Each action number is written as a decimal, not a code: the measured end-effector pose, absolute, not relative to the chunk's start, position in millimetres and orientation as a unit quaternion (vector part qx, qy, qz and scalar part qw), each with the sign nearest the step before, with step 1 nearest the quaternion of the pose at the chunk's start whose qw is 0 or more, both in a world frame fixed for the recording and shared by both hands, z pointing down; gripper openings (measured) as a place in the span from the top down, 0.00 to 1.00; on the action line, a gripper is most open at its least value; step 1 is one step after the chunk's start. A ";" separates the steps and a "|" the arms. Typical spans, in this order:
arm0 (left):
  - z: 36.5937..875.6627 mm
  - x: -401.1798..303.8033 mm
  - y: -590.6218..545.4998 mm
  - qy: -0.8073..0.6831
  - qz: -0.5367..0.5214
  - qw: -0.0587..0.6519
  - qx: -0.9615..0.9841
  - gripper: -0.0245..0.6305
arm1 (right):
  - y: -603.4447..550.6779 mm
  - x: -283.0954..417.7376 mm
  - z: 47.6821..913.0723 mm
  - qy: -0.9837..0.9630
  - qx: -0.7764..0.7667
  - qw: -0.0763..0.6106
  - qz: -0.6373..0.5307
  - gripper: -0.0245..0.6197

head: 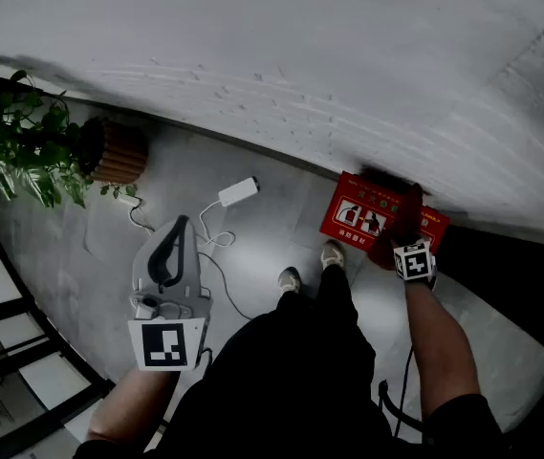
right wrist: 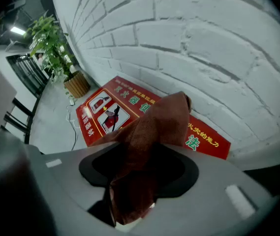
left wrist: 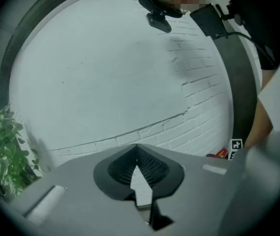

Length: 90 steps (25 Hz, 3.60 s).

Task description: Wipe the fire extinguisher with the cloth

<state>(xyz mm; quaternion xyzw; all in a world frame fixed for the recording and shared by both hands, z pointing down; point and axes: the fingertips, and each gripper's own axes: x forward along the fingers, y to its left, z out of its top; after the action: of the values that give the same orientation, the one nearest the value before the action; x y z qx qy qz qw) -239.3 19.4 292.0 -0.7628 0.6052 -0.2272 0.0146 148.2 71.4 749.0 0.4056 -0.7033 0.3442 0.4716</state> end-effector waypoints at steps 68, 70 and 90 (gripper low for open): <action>273.7 -291.3 29.8 0.679 -0.232 0.025 -0.696 0.96 | -35.7 -25.1 719.2 -0.831 0.264 0.432 0.232 0.87; 270.9 -303.4 39.1 0.690 -0.243 0.022 -0.682 0.96 | -30.3 -37.2 739.1 -0.817 0.239 0.465 0.242 0.87; 273.6 -224.7 -10.8 0.618 -0.213 0.036 -0.756 0.96 | 53.7 191.0 746.1 -0.718 0.368 0.509 0.301 0.87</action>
<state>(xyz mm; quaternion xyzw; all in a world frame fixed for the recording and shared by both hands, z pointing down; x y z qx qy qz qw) -224.7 -10.8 273.6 -0.7555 0.6184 -0.2132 0.0363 191.0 53.7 746.1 0.3682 -0.7175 0.3015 0.5086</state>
